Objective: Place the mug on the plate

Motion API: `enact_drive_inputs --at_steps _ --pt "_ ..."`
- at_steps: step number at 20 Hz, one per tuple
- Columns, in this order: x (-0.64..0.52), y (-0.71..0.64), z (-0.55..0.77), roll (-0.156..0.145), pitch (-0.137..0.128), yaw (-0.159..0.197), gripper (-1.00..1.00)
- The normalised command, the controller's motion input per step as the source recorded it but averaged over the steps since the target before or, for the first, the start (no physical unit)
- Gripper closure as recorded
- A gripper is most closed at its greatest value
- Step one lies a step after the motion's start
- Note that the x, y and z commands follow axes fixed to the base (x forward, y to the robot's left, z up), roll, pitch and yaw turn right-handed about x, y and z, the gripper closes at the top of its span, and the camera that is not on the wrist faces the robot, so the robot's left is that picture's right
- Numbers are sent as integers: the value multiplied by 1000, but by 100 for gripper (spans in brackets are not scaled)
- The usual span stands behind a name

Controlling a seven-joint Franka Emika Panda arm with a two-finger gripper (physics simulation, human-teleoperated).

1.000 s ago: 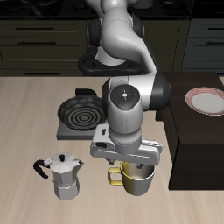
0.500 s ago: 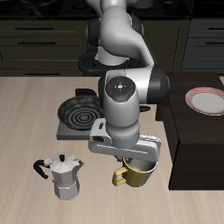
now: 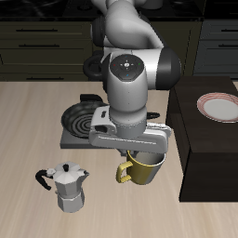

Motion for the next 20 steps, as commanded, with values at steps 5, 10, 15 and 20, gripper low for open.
enact_drive_inputs --at_steps 5,10,15,20 --pt "-336 -164 699 18 -80 45 100" --pt "-327 -103 510 29 -57 36 100" --pt "-506 -143 674 44 -63 1 100" --pt "-517 -38 534 38 -60 19 100"
